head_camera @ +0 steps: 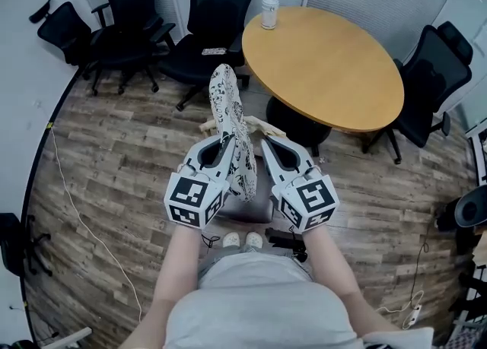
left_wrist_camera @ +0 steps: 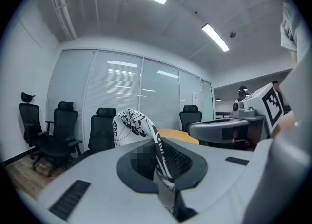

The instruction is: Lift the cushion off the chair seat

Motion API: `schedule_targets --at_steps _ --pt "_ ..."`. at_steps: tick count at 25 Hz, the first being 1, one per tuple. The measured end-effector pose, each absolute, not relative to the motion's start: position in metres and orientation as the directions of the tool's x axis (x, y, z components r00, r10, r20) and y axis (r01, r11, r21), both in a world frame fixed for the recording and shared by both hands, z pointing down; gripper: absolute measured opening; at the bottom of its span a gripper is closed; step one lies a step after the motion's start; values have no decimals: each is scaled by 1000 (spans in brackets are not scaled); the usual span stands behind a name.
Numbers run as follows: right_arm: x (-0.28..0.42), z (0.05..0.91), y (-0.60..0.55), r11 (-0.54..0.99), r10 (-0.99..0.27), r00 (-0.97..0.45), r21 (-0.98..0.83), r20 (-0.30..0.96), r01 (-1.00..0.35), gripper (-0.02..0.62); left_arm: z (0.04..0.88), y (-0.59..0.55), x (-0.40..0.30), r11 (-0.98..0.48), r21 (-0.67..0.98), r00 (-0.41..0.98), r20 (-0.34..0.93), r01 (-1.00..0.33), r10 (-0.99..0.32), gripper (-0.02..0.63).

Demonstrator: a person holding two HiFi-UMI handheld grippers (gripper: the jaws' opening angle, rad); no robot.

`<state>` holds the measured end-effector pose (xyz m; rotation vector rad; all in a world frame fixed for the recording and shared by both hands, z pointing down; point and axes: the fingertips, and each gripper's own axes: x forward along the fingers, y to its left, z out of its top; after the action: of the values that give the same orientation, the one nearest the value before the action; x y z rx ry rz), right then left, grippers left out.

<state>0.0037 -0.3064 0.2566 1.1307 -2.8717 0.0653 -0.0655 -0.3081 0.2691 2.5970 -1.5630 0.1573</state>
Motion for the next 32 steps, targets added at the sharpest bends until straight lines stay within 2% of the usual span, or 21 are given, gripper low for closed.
schedule_targets --at_steps 6,32 --pt "2 248 -305 708 -706 -708 -4 32 -706 25 252 -308 -64 -473 7 472 78 -881 -878 14" --pt "8 230 -291 705 -708 -706 43 -4 -708 25 231 -298 -47 -491 -40 491 24 -870 -871 14"
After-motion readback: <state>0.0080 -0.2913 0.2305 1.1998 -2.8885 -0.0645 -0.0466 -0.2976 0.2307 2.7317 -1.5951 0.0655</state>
